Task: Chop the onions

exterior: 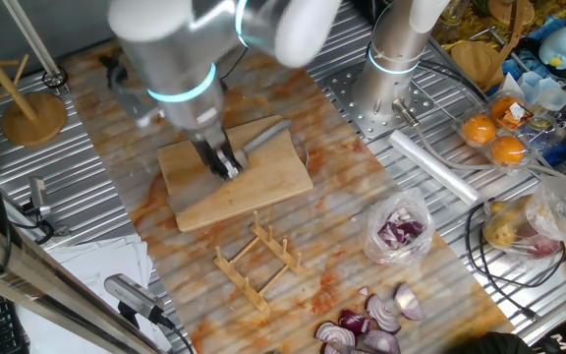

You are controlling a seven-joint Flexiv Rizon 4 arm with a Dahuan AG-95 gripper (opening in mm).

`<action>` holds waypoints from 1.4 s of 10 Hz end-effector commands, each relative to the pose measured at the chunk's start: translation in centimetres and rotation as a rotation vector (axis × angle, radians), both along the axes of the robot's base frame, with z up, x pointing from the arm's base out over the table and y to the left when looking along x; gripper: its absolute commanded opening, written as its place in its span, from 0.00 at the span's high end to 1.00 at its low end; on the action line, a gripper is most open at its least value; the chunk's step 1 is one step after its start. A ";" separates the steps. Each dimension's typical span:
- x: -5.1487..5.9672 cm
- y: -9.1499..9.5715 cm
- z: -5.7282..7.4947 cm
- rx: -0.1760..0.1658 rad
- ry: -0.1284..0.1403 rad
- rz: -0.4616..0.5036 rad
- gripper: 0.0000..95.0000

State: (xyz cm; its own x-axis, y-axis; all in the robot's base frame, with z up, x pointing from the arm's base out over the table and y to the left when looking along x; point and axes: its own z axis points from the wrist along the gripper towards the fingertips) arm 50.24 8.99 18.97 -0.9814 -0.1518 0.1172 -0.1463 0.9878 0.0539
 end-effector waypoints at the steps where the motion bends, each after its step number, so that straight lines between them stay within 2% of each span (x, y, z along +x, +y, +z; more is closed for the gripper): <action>1: -2.0 -4.1 -1.7 -0.033 -0.012 0.010 1.00; 4: -2.5 -5.3 -3.5 -0.017 -0.013 -0.070 1.00; 6: -2.3 -5.2 -4.9 0.021 -0.004 -0.110 1.00; 7: -2.2 -5.1 -5.6 0.006 0.001 -0.116 1.00; 9: -2.3 -4.6 -6.8 0.017 0.022 -0.103 1.00; 10: -2.6 -4.5 -7.0 0.009 0.023 -0.094 1.00; 12: -2.7 -4.7 -6.2 0.008 0.012 -0.089 1.00; 13: -2.7 -4.7 -6.2 0.006 -0.001 -0.083 1.00; 14: -2.7 -4.7 -6.2 0.006 -0.002 -0.087 1.00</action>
State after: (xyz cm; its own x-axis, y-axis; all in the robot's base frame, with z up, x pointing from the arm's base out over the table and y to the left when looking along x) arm 47.54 4.24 12.74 -0.9892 -0.0777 0.1240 -0.0708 0.9957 0.0590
